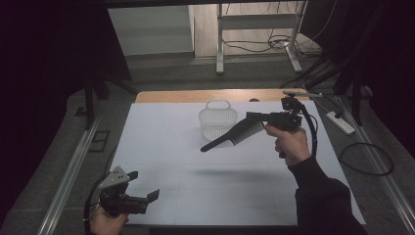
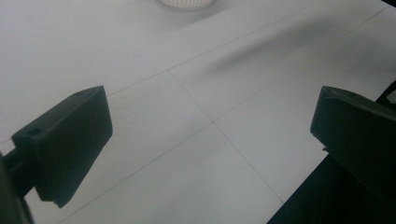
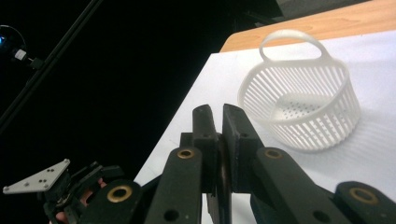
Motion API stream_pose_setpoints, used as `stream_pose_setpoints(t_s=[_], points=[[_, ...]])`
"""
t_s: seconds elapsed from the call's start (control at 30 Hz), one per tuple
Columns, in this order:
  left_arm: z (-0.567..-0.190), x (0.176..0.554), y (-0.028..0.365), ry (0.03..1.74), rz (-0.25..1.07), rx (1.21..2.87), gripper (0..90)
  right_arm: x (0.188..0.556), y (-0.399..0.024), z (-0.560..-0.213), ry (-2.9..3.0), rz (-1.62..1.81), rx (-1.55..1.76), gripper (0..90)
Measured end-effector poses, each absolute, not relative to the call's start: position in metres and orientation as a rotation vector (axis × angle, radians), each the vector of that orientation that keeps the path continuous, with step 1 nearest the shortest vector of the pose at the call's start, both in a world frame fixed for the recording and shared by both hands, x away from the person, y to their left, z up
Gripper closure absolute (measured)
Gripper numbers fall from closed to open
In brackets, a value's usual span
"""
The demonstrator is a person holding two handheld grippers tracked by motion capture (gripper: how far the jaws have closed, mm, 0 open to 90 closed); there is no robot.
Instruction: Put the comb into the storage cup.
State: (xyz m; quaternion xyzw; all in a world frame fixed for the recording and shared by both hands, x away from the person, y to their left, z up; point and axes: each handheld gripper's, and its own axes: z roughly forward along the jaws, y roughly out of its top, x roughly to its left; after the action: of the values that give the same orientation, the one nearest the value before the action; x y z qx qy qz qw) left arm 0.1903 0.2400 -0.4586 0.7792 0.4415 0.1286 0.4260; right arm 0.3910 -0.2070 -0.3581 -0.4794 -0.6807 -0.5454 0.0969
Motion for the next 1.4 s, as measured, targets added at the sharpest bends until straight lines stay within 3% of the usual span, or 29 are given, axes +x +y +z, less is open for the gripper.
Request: stream_pose_setpoints(t_s=[1.4], points=[[-0.460,0.177,0.257,1.181,0.362,1.968,0.0,0.444,-0.206,-0.324,-2.042,-1.694,-1.601,84.2]])
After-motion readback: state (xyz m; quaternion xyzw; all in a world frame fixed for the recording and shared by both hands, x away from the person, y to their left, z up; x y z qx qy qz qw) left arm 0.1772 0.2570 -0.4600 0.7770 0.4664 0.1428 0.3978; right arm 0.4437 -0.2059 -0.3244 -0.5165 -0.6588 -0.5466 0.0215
